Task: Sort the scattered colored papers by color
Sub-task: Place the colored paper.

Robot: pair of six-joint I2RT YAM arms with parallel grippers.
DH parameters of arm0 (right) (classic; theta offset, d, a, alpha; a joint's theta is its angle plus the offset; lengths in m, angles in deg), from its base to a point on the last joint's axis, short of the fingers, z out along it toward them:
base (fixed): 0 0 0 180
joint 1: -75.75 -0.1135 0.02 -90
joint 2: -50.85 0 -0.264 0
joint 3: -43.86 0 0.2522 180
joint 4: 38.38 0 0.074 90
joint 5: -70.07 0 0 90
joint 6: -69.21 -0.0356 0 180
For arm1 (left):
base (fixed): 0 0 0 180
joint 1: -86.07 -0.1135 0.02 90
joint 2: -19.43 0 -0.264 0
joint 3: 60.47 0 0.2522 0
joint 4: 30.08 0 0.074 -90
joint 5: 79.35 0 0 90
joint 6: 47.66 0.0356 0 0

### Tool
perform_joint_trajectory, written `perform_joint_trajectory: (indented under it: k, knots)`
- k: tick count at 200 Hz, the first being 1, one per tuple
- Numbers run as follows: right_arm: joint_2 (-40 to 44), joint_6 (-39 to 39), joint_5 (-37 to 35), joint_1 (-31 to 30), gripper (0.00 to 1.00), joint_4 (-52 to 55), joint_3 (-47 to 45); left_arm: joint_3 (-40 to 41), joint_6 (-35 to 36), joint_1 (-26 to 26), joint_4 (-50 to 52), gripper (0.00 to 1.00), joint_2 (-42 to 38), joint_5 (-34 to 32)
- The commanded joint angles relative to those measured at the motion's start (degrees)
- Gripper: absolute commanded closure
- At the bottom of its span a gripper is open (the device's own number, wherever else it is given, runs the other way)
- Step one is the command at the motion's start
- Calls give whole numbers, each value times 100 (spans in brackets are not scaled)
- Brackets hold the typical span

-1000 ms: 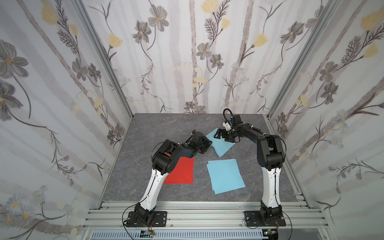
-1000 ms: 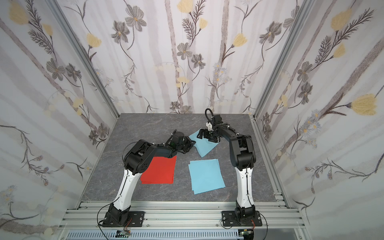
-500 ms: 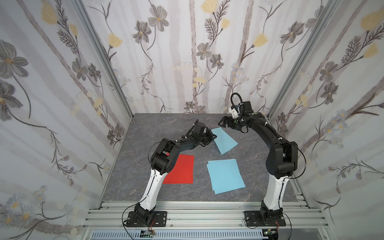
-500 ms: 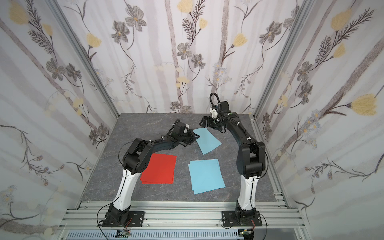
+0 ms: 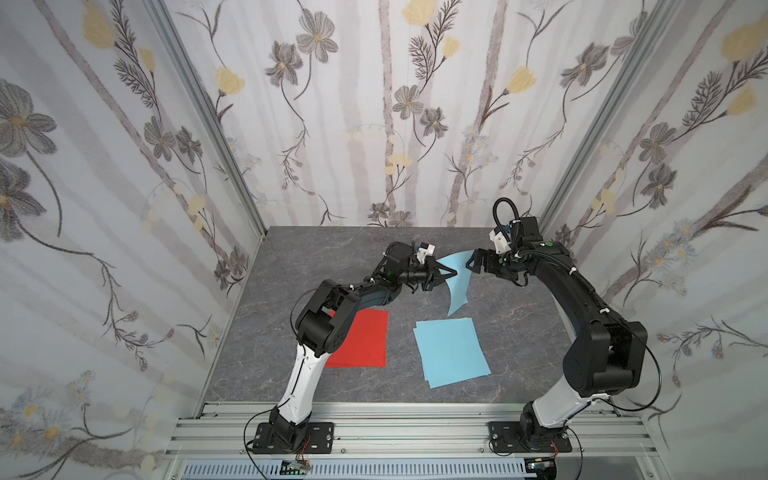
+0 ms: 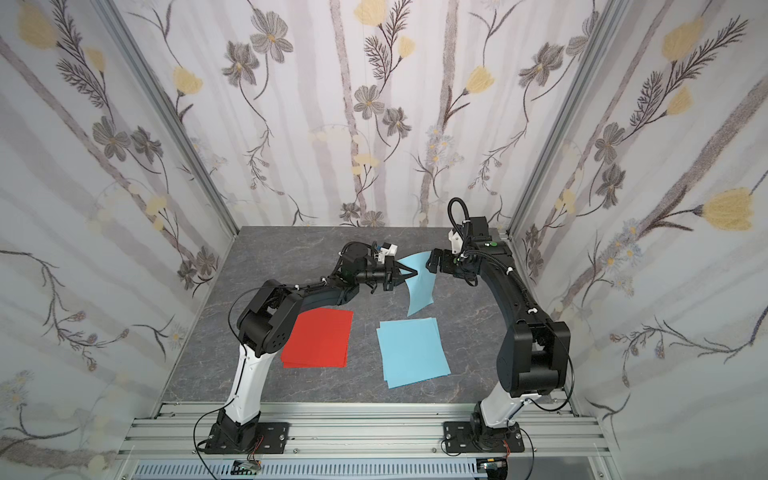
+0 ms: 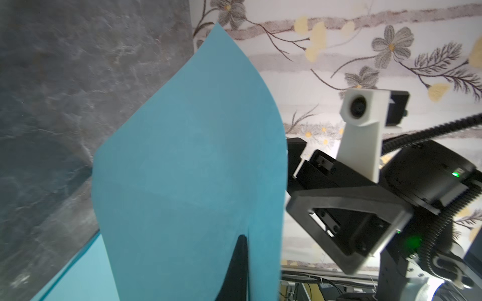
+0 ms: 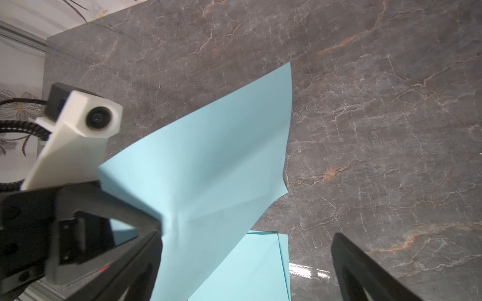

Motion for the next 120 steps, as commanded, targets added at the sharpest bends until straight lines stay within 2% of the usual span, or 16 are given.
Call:
perform_joint_trajectory:
  k: [1,16,66,101,120]
  knots:
    - [142,-113,-14,3,0,-69,-193,259,-841,107,-1093,100,-289,280]
    - [173,-158,-46,2,0,-152,-305,443,-826,170,-1035,100,-541,255]
    - [1078,-106,-327,3,0,-290,-184,1252,-982,238,-1134,100,-1324,94]
    - [1306,-300,-165,12,0,-295,-346,1810,-1011,469,-1185,100,-1554,-9]
    - [1342,-381,-85,12,0,-322,-538,2190,-1175,598,-1613,100,-1487,-161]
